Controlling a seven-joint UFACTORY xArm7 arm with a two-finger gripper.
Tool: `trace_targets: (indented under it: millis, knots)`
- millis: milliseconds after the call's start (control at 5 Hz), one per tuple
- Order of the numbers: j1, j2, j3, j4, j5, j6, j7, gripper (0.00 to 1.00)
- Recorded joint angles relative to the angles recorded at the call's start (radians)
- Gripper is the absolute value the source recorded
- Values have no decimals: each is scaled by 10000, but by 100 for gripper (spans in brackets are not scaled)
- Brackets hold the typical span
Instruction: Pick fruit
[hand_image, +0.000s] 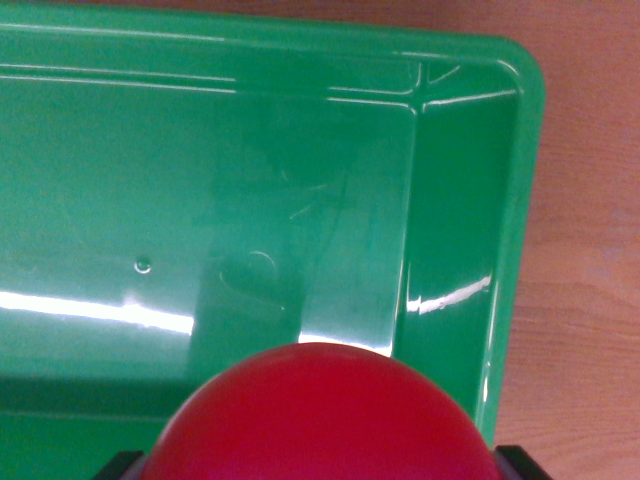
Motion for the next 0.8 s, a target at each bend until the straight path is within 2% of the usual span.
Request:
trace_targets:
  millis: [200, 400, 600, 800]
  knots:
    - [0, 0, 0, 0, 0, 0, 0, 100]
    - [5, -102, -2, 306, -2, 406, -30, 100]
    - [5, -102, -2, 306, -2, 406, -30, 100]
    - [10, -192, -3, 578, -4, 768, -57, 100]
